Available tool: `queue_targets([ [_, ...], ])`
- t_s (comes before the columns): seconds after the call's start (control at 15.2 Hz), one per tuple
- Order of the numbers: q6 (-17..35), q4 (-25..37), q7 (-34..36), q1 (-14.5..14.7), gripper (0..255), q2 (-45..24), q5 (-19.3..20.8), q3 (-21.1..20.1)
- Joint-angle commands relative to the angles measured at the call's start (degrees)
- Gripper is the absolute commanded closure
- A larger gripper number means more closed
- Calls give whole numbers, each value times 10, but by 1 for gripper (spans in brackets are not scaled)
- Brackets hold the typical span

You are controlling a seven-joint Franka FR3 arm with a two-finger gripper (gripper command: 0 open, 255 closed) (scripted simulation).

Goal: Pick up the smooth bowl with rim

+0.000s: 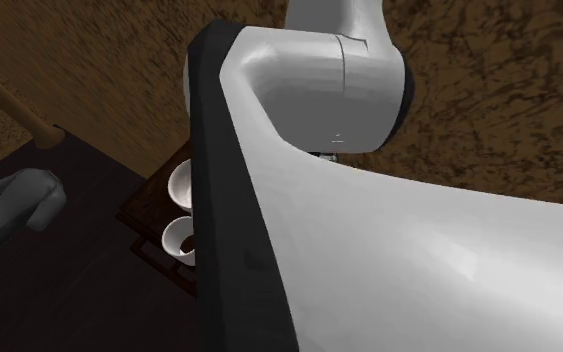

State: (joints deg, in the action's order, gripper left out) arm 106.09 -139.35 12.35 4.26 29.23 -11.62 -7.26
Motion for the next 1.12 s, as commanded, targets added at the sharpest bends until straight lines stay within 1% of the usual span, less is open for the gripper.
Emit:
queue_targets([
  [0.0, 36, -4, 15, 10, 0, -26, -15, -16],
  [0.46, 146, 27, 57, 34, 0, -146, -45, -64],
  [0.86, 226, 81, 97, 53, 0, -262, -47, -97],
  [1.06, 249, 71, 94, 54, 0, -276, -47, -98],
])
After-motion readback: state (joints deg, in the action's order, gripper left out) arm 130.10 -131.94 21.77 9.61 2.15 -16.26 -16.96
